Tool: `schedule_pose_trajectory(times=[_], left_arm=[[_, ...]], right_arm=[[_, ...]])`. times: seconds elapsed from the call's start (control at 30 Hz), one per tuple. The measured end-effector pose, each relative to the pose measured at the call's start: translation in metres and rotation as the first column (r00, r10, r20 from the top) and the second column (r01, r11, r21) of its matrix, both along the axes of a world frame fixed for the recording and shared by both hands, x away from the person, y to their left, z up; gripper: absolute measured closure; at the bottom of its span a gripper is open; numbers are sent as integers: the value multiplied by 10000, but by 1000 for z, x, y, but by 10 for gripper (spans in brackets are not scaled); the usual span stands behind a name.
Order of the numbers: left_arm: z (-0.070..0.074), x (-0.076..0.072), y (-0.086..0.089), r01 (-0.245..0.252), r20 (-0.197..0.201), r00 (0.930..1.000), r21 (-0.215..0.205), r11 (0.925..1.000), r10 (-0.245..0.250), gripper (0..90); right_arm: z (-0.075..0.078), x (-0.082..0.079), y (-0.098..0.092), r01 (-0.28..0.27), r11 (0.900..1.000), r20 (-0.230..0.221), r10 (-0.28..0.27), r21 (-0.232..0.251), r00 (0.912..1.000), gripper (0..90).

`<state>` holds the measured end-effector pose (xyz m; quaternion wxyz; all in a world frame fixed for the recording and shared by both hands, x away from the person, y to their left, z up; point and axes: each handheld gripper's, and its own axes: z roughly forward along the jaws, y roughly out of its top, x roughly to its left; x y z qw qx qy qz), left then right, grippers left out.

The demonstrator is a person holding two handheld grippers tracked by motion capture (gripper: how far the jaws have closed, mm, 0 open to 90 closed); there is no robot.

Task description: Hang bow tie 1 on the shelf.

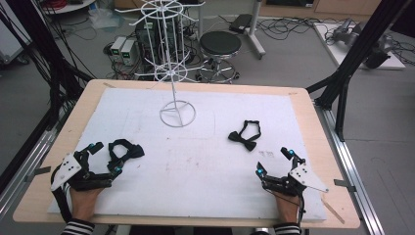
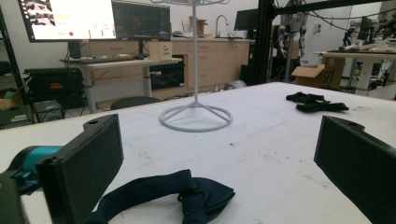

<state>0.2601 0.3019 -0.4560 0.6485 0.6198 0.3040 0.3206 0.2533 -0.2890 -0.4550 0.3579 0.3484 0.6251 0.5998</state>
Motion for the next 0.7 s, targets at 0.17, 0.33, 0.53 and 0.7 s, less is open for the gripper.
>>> schedule_pose_trajectory(times=[0.17,0.33,0.53,0.7], left_arm=[[0,0,0,-15,22,10000,-26,10000,15,18],[0,0,0,-46,-54,10000,-13,10000,46,18],[0,0,0,-40,-6,10000,-40,10000,40,18],[0,0,0,-60,-50,10000,-51,10000,60,18]], right_arm=[[0,1,-2,6,10000,-12,-6,83,10000,16],[0,-1,0,90,10000,73,-89,-30,9999,16],[0,0,-1,119,9999,111,-120,21,9999,16],[0,0,-2,136,9998,93,-137,132,9999,16]])
